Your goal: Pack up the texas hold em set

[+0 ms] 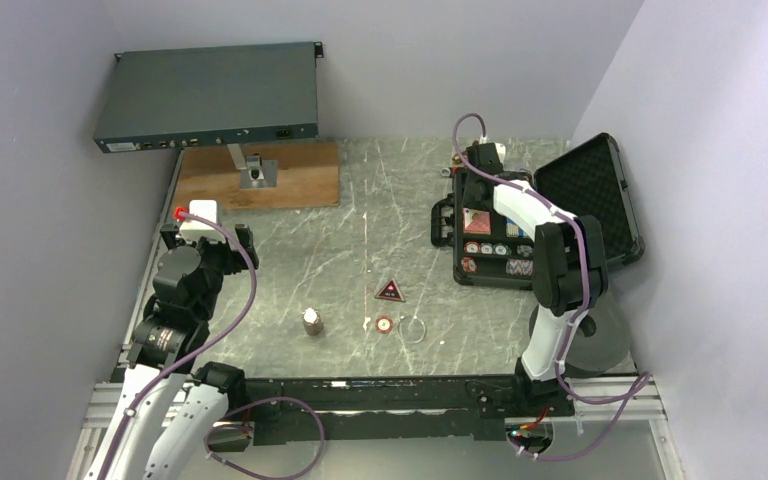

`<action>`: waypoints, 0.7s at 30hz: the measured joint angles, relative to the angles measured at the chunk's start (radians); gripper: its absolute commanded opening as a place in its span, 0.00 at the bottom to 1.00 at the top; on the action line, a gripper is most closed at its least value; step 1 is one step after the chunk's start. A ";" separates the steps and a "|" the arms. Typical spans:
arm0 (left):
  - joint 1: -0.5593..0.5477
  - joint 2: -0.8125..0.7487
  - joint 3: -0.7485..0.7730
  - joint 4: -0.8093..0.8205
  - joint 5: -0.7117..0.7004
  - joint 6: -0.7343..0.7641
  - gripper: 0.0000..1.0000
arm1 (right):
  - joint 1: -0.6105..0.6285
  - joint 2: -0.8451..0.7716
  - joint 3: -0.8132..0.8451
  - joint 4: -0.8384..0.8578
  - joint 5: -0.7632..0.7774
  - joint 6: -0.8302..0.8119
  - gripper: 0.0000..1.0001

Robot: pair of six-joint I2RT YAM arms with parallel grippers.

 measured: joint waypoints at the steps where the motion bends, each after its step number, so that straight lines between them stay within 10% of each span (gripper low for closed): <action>1: 0.000 0.000 0.000 0.000 0.000 0.000 0.97 | 0.000 -0.002 0.000 -0.003 -0.001 0.000 0.34; 21: 0.000 0.000 0.000 0.000 0.000 0.000 0.97 | 0.030 -0.088 -0.090 -0.040 -0.054 0.018 0.34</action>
